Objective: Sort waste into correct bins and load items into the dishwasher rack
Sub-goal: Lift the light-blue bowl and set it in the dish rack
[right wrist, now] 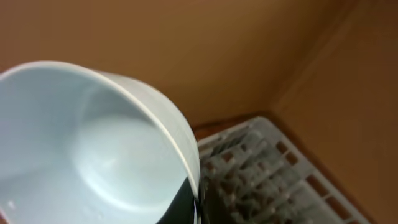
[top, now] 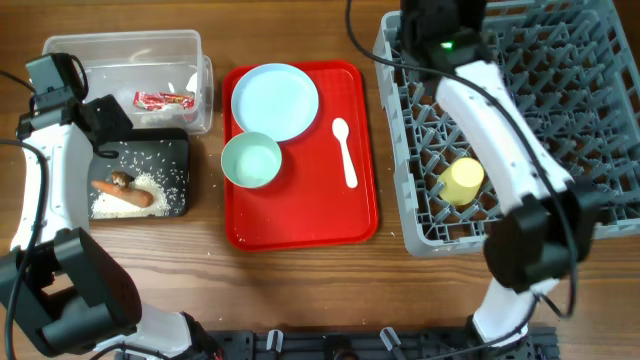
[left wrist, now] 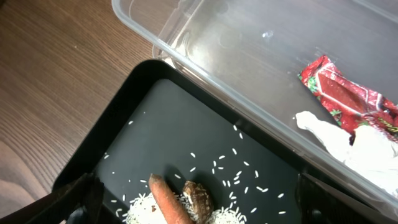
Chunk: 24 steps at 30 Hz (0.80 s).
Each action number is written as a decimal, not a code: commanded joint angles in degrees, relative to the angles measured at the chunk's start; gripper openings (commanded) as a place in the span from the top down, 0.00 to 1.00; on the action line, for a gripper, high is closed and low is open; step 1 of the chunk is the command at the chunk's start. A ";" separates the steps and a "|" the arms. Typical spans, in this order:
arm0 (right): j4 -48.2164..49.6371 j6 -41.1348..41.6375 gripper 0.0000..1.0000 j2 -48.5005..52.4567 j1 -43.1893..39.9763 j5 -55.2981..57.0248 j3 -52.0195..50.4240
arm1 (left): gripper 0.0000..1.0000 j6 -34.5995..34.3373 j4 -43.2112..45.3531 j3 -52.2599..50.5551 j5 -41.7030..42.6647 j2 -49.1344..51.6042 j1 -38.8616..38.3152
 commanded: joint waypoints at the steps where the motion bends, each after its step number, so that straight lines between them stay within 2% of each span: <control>1: 8.11 -18.99 0.96 7.02 0.02 8.83 -0.28 | 0.00 -0.92 0.20 0.90 -0.94 -1.27 0.22; 2: 11.39 -24.41 0.96 9.75 0.02 8.85 -0.28 | 0.00 -0.92 0.20 0.90 -0.94 -1.27 0.22; 5: 12.70 -28.79 0.96 13.27 -0.02 8.85 -0.28 | 0.00 -0.92 0.20 0.90 -0.94 -1.27 0.20; 16: 11.67 -29.03 0.96 16.98 0.04 8.85 -0.50 | 0.00 -0.92 0.20 0.90 -0.94 -1.27 0.20; 22: 3.50 -29.03 0.96 16.98 1.92 10.99 -0.50 | 0.00 -0.92 0.20 0.90 -0.94 -1.27 0.20; 24: 1.22 -29.03 0.91 16.98 2.60 10.99 -0.50 | 0.00 -0.92 0.20 0.90 -0.94 -1.27 0.22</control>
